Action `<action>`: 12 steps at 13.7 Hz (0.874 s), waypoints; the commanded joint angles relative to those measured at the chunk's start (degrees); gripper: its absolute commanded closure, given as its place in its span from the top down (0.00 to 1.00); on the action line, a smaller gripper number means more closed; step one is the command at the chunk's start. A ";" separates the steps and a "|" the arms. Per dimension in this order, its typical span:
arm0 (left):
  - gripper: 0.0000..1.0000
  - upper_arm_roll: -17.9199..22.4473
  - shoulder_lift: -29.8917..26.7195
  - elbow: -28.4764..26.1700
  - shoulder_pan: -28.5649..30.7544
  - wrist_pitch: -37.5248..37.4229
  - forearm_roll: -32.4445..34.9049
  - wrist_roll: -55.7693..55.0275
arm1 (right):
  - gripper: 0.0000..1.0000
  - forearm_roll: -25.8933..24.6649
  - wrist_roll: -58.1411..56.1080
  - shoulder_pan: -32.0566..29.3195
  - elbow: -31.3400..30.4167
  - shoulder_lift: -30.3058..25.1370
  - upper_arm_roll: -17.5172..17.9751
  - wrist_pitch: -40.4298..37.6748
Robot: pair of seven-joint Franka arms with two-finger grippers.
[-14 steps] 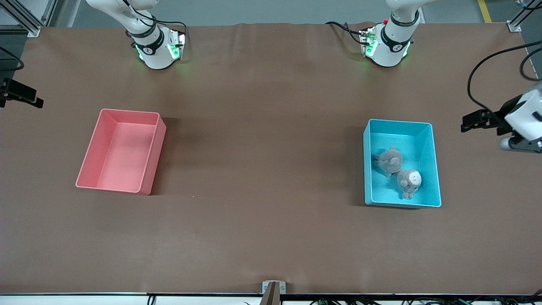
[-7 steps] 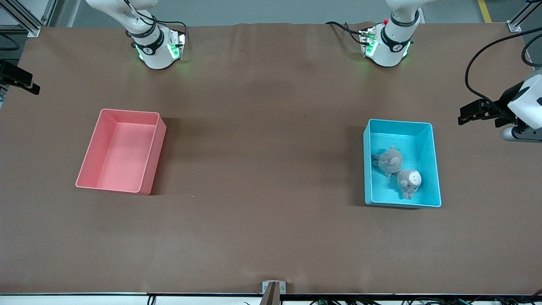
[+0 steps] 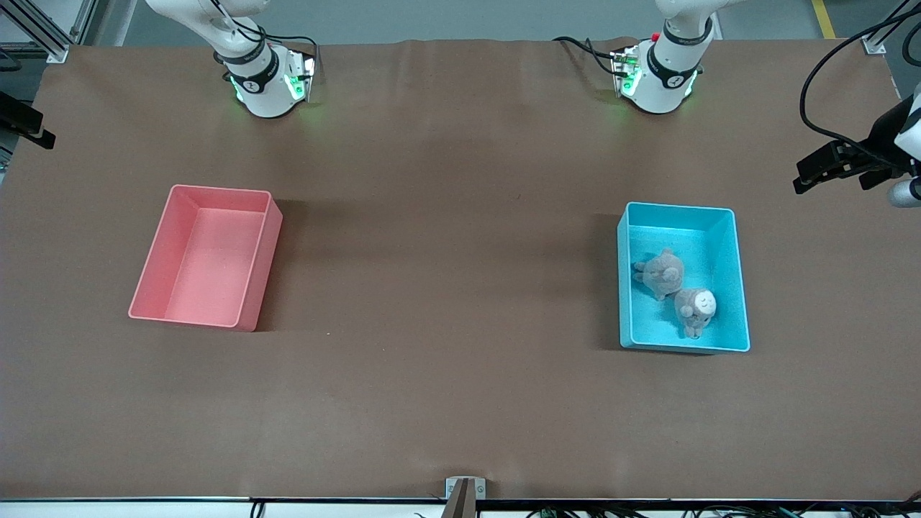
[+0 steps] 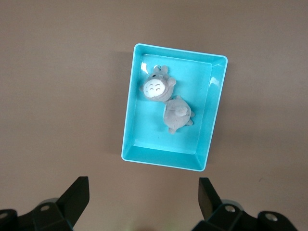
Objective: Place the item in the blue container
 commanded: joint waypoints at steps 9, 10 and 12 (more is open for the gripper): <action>1.00 -1.10 -0.27 -0.05 0.34 -0.18 -0.59 -1.56 | 1.00 -0.14 -0.26 -0.13 -2.51 -2.44 -0.09 0.18; 1.00 -1.10 -0.36 -0.05 0.43 -0.17 -0.68 -1.56 | 1.00 0.03 -0.17 -0.05 -2.59 -2.53 -0.09 0.09; 1.00 -1.10 -0.36 0.04 0.25 -0.17 -0.60 -1.56 | 1.00 0.47 -0.34 -0.22 -2.68 -2.53 0.17 -0.35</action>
